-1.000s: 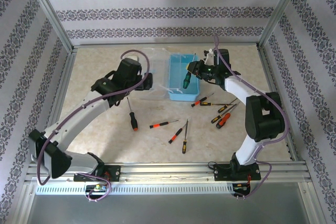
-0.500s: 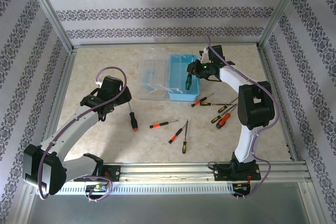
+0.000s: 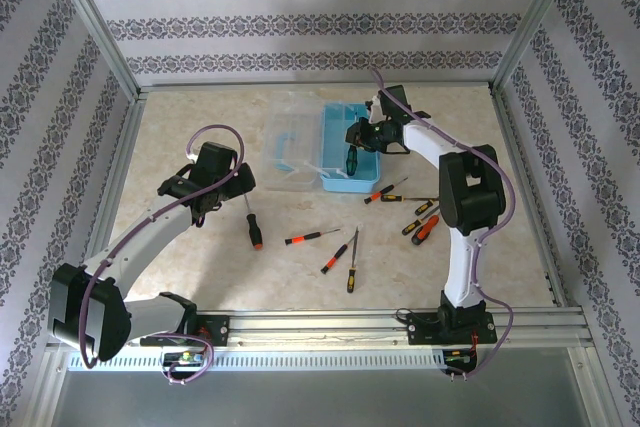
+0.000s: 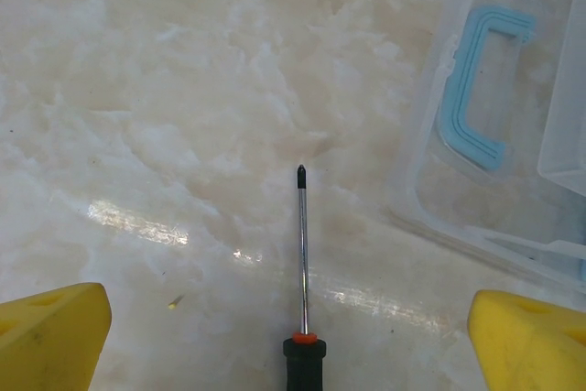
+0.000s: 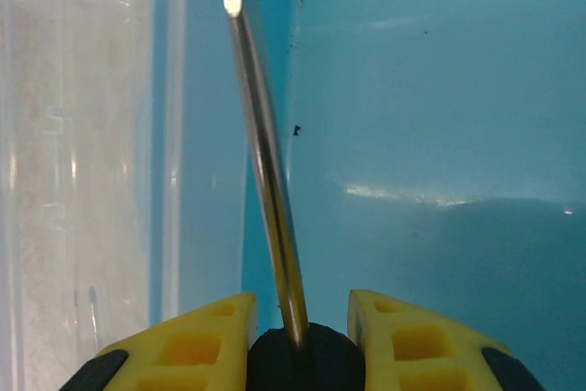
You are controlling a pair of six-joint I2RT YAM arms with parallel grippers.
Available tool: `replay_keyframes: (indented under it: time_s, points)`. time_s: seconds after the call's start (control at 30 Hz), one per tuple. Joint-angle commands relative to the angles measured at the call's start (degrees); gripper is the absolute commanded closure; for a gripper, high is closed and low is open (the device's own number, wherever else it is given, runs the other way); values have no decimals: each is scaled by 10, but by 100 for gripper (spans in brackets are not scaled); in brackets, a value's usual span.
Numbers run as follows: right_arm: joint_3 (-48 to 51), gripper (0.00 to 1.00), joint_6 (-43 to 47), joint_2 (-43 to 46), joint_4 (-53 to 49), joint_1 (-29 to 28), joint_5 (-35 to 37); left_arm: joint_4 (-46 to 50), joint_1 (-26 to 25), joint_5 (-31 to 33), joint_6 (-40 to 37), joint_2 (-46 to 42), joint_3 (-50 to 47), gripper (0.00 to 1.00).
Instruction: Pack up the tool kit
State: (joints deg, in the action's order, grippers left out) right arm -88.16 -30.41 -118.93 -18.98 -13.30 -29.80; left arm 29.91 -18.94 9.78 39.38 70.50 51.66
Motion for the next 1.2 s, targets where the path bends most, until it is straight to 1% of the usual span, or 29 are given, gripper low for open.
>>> replay_keyframes:
  time_s: [0.0,0.07,0.3,0.53,0.6,0.67,0.73,0.83,1.0,1.17]
  points:
    - [-24,76,8,-16,-18,-6,18,-21,11,-2,12,-12,-2,0]
    - [-23,76,13,-19,-19,-9,28,-26,11,-1,14,-17,-6,0]
    - [-35,76,6,-42,-23,-9,27,-30,11,-2,15,-26,-14,0]
    - [-43,74,-10,-66,-16,-12,12,-54,12,-10,31,-17,-33,0]
    - [-46,74,-9,-67,-21,-14,15,-64,11,-23,34,-7,-35,0]
    - [-45,73,-10,-60,-25,-14,21,-82,12,-55,26,6,-32,0]
    - [-44,70,-11,-53,-26,-15,26,-89,11,-84,21,23,-26,0]
    - [-46,68,-12,-43,-30,-15,31,-87,12,-105,25,44,-19,0]
    - [-48,64,-10,-29,-36,-14,34,-81,11,-113,25,50,-19,0]
    - [-43,62,-8,-13,-35,-13,32,-75,11,-112,22,43,-20,0]
